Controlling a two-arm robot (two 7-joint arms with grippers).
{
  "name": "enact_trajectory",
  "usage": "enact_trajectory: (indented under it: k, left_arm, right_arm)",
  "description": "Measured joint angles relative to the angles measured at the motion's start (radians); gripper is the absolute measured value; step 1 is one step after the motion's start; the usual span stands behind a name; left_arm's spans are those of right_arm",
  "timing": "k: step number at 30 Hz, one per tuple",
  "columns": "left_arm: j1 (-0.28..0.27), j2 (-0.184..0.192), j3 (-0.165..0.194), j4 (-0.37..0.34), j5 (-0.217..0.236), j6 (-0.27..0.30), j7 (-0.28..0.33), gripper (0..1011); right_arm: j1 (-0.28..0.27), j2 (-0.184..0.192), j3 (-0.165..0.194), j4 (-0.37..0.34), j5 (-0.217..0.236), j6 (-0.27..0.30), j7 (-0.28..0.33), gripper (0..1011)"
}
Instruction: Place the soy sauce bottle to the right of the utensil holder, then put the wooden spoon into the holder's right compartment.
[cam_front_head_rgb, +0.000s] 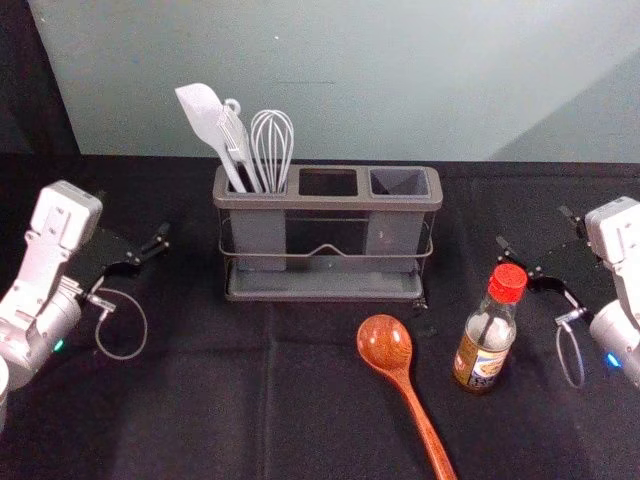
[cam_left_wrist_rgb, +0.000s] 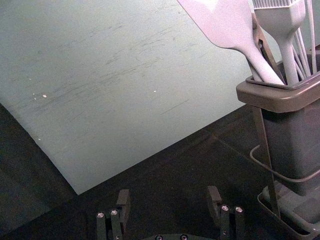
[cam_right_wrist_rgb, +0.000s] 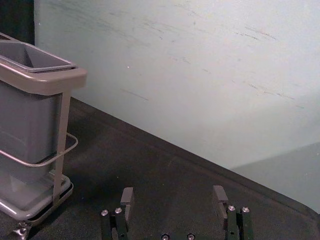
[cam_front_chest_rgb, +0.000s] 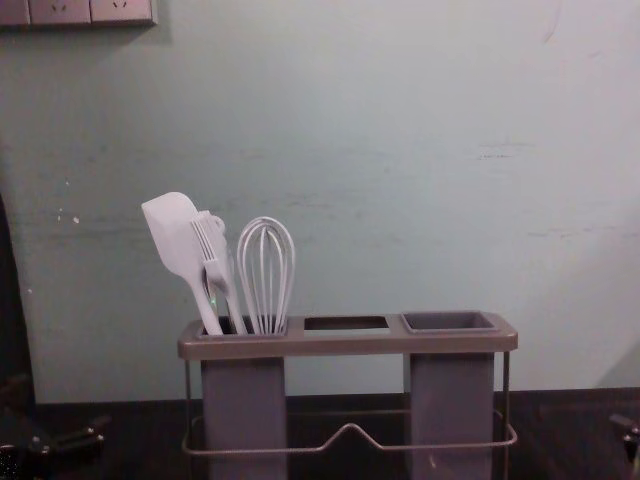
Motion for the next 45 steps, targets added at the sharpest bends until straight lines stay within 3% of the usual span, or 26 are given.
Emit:
enact_trajectory:
  k: [45]
  left_arm:
    - [0.0, 0.0, 0.0, 0.0, 0.0, 0.0, 0.0, 1005]
  right_arm:
    - [0.0, 0.0, 0.0, 0.0, 0.0, 0.0, 0.0, 1003]
